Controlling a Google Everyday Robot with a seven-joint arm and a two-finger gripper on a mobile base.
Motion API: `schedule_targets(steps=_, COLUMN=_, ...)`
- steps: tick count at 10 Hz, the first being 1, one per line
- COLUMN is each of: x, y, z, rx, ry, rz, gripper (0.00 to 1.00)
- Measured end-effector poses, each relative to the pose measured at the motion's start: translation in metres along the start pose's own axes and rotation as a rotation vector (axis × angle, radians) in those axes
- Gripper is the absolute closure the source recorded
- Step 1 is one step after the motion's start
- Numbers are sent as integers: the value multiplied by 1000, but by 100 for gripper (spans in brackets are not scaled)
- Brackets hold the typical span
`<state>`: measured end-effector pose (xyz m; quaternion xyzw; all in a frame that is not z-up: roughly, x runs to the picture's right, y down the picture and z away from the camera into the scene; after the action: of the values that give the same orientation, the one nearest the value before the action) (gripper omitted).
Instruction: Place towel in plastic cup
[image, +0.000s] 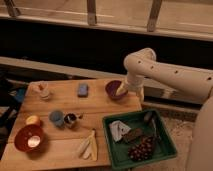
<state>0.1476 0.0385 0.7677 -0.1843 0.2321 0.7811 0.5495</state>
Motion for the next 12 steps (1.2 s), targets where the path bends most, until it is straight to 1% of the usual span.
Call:
schedule_targets(steps=8, x=-1, y=1, z=-2, rx=-2, ry=-3, rz=-7, gripper=20)
schedule_targets(steps=9, x=0, y=2, z=-6, rx=-6, ry=3, rz=-27, gripper=20)
schedule_targets(steps=10, x=3, y=3, z=-14, rx=-13, ry=15, rz=-56, gripper=20)
schedule_targets(steps=11, x=11, y=-1, z=-25, rx=-34, ry=37, rz=-75, gripper=20)
schedule_targets(steps=12, x=14, y=-5, z=-27, rx=-44, ry=47, rz=-72, gripper=20)
